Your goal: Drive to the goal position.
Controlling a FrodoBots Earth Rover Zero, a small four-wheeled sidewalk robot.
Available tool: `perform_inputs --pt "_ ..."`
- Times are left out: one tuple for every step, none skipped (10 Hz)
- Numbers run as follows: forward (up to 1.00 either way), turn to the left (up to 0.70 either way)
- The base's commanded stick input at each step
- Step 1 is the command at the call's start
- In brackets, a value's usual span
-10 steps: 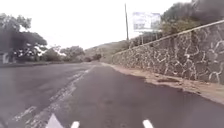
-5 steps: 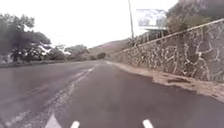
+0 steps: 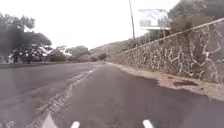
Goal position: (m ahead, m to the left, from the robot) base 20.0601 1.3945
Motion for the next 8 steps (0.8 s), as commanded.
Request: perform_inputs --pt "0.50 0.00" --pt "0.50 0.00" --pt "0.50 0.00" --pt "0.50 0.00" --pt "0.50 0.00" --pt "0.50 0.00" --pt "0.50 0.00" --pt "0.50 0.00"
